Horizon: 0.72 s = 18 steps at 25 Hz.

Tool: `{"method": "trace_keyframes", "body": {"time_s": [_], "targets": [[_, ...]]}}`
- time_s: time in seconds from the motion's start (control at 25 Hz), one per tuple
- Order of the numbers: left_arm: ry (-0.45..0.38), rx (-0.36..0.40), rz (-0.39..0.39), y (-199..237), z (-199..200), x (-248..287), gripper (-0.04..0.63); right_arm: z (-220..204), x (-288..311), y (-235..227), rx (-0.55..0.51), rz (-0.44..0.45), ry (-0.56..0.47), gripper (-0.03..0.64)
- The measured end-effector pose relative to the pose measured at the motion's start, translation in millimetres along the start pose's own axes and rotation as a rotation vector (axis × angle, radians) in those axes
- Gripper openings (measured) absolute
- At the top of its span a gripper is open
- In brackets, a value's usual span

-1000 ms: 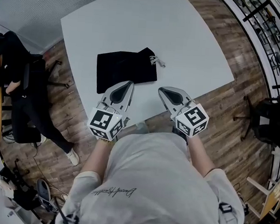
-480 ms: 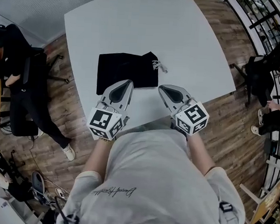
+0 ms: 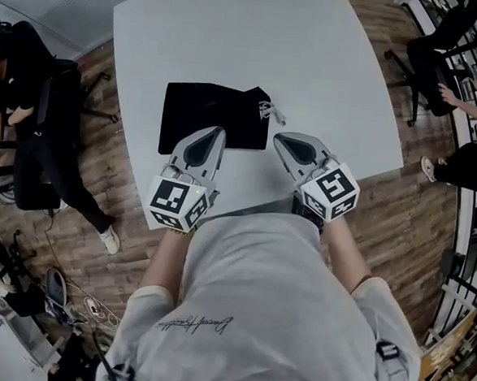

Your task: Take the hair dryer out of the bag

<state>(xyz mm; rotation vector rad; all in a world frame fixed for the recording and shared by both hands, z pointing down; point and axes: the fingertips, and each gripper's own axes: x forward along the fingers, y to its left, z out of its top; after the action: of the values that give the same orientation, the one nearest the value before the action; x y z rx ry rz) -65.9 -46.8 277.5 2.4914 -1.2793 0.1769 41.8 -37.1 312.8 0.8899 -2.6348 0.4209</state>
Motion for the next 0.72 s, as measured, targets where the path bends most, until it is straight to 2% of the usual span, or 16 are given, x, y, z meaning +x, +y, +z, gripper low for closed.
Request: {"method": "trace_keyframes", "body": {"time_s": [0.32,0.72], "targets": [[0.021,-0.024,0.039,8.1,-9.7,14.0,0.012,-11.2,8.5,-34.5,-0.041,0.007,0.048,0.023],[0.052,-0.034,0.080,16.7,-18.4,21.9,0.012,-23.2,22.4,-50.3,-0.086,0.057,0.099,0.023]]}}
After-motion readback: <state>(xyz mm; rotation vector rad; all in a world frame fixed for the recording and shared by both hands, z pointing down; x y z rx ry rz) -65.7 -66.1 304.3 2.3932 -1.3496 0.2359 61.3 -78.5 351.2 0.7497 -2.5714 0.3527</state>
